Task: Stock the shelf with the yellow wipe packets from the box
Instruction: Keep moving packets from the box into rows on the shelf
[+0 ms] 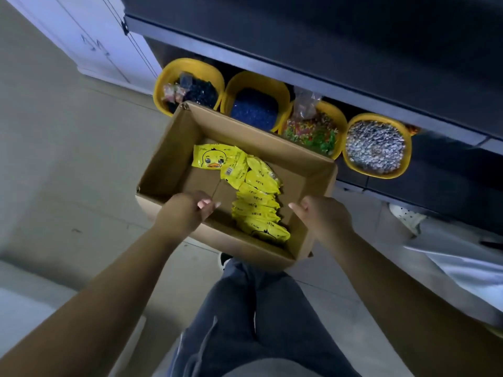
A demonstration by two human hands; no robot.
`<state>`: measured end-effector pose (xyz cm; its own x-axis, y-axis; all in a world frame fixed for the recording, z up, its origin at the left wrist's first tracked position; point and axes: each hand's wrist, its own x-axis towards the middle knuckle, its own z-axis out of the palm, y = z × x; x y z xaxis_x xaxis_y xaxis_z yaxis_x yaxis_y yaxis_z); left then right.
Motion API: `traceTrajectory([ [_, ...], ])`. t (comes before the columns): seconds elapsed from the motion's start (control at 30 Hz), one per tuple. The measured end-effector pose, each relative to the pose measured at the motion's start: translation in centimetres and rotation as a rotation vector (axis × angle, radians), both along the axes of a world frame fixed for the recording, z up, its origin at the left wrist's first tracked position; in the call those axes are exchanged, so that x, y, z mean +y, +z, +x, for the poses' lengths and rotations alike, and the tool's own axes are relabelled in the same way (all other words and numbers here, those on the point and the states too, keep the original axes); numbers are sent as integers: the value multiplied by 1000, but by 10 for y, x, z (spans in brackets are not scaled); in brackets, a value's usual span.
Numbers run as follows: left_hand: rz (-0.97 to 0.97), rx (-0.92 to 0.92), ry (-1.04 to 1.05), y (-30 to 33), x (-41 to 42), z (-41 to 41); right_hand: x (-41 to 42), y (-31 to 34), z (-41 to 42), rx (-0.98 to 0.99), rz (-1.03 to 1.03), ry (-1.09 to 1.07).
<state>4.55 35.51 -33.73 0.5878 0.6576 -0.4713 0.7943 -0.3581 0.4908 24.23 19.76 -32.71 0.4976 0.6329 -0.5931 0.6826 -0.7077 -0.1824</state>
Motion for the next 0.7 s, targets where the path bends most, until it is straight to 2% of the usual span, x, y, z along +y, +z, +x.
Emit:
traceTrajectory([
  [0.27, -90, 82, -7, -53, 15, 21, 26, -66, 18, 81, -57, -40],
  [0.4, -119, 143, -99, -100, 39, 39, 56, -116, 29, 104, -81, -108],
  [0.53, -176, 138, -1, -166, 71, 62, 90, -188, 42, 162, -21, -220],
  [0.7, -145, 247, -16, -249, 97, 77, 123, -280, 47, 215, 46, -247],
])
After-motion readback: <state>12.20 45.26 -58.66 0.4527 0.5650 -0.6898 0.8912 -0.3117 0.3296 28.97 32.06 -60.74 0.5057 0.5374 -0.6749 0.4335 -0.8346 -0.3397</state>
